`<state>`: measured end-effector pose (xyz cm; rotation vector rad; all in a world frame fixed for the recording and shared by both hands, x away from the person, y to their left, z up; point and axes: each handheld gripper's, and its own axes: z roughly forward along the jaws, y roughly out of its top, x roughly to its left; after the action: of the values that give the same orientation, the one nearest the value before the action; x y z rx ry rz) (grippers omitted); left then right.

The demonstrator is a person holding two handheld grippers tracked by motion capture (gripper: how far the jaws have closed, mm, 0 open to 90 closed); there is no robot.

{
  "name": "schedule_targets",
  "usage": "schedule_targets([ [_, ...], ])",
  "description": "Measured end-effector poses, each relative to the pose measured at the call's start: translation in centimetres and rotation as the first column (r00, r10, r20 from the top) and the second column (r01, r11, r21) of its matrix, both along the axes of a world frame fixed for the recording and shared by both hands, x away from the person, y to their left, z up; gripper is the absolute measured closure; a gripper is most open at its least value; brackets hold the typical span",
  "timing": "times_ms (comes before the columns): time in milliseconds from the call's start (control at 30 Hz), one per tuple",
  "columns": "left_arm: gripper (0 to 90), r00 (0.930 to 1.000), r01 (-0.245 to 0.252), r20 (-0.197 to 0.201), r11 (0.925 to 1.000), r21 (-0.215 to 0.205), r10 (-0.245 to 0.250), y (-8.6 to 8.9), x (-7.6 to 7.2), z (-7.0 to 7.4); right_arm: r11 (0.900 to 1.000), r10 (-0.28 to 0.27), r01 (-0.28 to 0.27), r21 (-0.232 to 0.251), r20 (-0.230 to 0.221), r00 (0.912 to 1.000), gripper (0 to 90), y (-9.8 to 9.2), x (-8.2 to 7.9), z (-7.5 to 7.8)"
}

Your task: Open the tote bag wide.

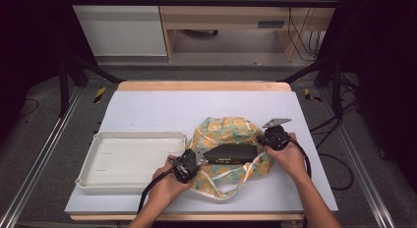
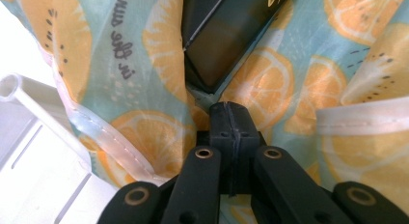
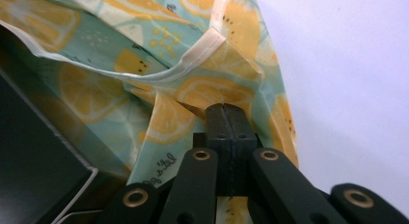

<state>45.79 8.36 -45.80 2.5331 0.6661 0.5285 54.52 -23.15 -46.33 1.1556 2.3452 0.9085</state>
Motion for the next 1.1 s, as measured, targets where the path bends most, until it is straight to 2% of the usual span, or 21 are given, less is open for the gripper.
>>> schedule_targets([
  [33, 90.0, 1.0000, 0.001, 0.000, 1.0000, 0.000, -0.001, 0.1, 0.0, 0.2, 1.000, 0.004, -0.004, 0.006, 0.015, 0.9999, 90.0, 0.0, -0.3, 0.4],
  [133, 90.0, 0.9999, -0.008, 0.008, 0.9991, -0.043, 0.008, 0.5, 0.0, 1.0, 0.999, 0.030, -0.032, 0.026, 0.067, 0.9973, 90.0, 0.2, -1.6, 2.3],
  [233, 89.8, 0.9997, -0.012, 0.022, 0.9961, -0.088, 0.014, 1.0, -0.1, 2.0, 0.996, 0.084, -0.087, 0.019, 0.120, 0.9892, 87.3, 0.6, -3.1, 4.7],
  [300, 88.6, 0.9994, -0.010, 0.033, 0.9933, -0.115, 0.014, 1.2, -0.3, 2.7, 0.992, 0.128, -0.129, -0.001, 0.132, 0.9830, 83.6, 0.9, -3.7, 6.1],
  [367, 86.0, 0.9987, -0.003, 0.050, 0.9917, -0.128, 0.009, 1.3, -0.4, 3.5, 0.985, 0.173, -0.169, -0.040, 0.145, 0.9743, 80.4, 1.3, -4.1, 7.4],
  [467, 80.6, 0.9970, 0.004, 0.077, 0.9884, -0.152, 0.007, 1.7, -0.6, 4.6, 0.973, 0.229, -0.223, -0.060, 0.131, 0.9644, 69.4, 1.8, -4.1, 8.5],
  [600, 70.9, 0.9948, 0.002, 0.100, 0.9836, -0.180, 0.016, 2.8, -0.6, 5.9, 0.934, 0.348, -0.341, -0.105, 0.062, 0.9353, 57.6, 3.1, -3.6, 8.6],
  [633, 68.0, 0.9948, 0.000, 0.100, 0.9805, -0.196, 0.020, 3.0, -0.6, 6.0, 0.920, 0.379, -0.371, -0.123, 0.040, 0.9247, 54.8, 3.6, -3.4, 8.5],
  [733, 62.3, 0.9937, 0.002, 0.110, 0.9800, -0.199, 0.020, 3.8, -0.4, 6.6, 0.894, 0.421, -0.419, -0.157, -0.022, 0.9066, 45.9, 4.3, -3.0, 7.7],
  [800, 58.7, 0.9925, -0.007, 0.118, 0.9780, -0.208, 0.033, 4.4, -0.3, 6.8, 0.858, 0.466, -0.473, -0.199, -0.083, 0.8808, 40.8, 4.6, -2.7, 6.9],
  [833, 57.1, 0.9922, -0.014, 0.118, 0.9757, -0.219, 0.041, 4.5, -0.3, 6.8, 0.845, 0.474, -0.487, -0.221, -0.111, 0.8732, 39.1, 4.7, -2.6, 6.6],
  [933, 56.2, 0.9948, 0.008, 0.101, 0.9706, -0.241, 0.016, 4.8, -0.2, 6.9, 0.824, 0.490, -0.511, -0.244, -0.146, 0.8594, 36.7, 4.7, -2.4, 6.2],
  [1000, 57.3, 0.9957, 0.022, 0.093, 0.9663, -0.257, 0.001, 4.6, -0.3, 7.0, 0.823, 0.494, -0.517, -0.233, -0.154, 0.8558, 35.5, 4.6, -2.4, 6.2],
  [1100, 61.8, 0.9967, 0.053, 0.072, 0.9671, -0.249, -0.036, 3.7, -0.1, 6.6, 0.814, 0.506, -0.536, -0.226, -0.177, 0.8439, 32.6, 4.6, -2.5, 6.2],
])
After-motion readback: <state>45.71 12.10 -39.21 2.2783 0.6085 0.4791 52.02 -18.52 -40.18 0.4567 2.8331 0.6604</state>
